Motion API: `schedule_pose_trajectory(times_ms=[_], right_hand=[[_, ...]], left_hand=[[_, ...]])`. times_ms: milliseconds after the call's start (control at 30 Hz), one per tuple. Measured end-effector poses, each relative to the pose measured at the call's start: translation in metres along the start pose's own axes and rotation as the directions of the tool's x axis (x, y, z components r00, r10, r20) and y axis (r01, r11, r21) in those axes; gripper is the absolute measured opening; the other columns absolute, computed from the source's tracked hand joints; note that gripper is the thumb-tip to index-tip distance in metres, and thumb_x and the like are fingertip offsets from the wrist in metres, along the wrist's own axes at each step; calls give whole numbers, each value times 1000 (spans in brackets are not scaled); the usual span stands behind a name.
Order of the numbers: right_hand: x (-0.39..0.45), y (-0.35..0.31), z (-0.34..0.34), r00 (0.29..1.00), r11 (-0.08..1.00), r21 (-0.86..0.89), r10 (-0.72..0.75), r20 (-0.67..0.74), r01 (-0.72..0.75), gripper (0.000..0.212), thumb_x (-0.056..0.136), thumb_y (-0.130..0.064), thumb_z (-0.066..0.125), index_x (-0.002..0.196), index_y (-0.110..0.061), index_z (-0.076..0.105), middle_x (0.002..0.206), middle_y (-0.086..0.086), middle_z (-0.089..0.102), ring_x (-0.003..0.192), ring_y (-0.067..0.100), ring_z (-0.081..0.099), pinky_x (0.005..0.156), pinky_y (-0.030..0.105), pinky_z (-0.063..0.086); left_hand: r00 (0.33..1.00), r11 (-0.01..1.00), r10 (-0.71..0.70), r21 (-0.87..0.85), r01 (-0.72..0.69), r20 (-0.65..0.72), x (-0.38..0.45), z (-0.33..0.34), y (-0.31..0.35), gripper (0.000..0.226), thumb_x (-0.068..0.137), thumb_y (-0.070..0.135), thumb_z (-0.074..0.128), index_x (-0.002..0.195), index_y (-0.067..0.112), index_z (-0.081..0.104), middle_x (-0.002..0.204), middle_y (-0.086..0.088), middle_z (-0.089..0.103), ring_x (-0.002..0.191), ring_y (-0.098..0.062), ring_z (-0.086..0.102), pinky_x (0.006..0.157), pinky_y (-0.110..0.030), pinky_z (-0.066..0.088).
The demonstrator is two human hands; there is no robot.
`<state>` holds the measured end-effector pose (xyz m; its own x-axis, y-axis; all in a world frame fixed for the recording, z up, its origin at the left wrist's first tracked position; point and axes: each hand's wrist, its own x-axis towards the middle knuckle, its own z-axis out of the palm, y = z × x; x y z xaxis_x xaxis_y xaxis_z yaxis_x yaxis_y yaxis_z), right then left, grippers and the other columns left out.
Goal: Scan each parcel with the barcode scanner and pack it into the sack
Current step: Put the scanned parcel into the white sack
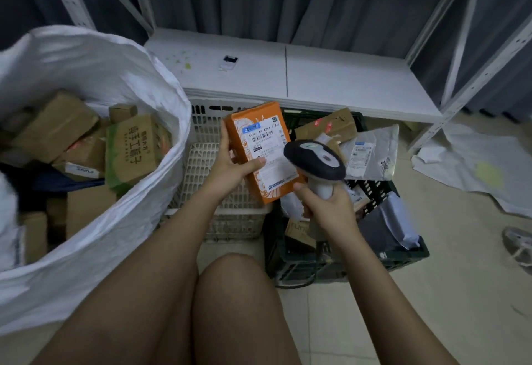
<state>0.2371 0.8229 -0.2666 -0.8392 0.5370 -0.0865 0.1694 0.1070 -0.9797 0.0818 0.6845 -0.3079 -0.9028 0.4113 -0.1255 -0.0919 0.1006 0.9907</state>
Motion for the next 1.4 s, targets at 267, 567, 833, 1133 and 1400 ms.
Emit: schedule_pose_trajectory(times_ms=[267,567,833,1133,1400], right_hand=[[29,-67,86,998,993,109,-42,54,36,19,88,-21,71,99,-10,59,75,4,63,63,14,59,58,26,52],[82,-58,222,998,994,-112,9,68,-2,64,77,-32,80,131,-12,53,122,7,62,112,30,58,93,41,47],[109,-58,253,995,997,1,-73,61,73,38,82,-4,70,117,-6,56,103,5,61,95,22,61,78,30,48],[104,-97,228,957,953,120,-285,57,277,28,80,0,72,95,-22,63,87,-20,62,78,-9,61,68,12,49],[97,-70,214,984,988,96,-132,123,120,42,81,-10,77,109,-22,47,91,-11,55,79,1,53,78,24,43]], left_hand=[[832,937,332,55,-345,-444,-75,-113,81,116,79,14,78,151,40,-9,145,5,44,127,-7,48,105,-47,43],[798,494,509,869,37,-323,-93,-231,87,103,76,58,61,151,41,-7,157,-9,9,137,-35,22,109,-53,32],[937,-56,325,986,157,-131,-5,-251,39,105,78,51,71,150,43,-5,158,-17,1,139,-43,15,110,-57,21],[984,-128,91,978,167,-156,42,-253,40,108,75,58,70,151,40,-3,158,-20,-5,141,-45,8,108,-63,20],[991,169,-38,977,133,-128,17,-269,28,75,94,53,49,153,39,4,161,-9,-10,147,-36,-8,117,-57,0]])
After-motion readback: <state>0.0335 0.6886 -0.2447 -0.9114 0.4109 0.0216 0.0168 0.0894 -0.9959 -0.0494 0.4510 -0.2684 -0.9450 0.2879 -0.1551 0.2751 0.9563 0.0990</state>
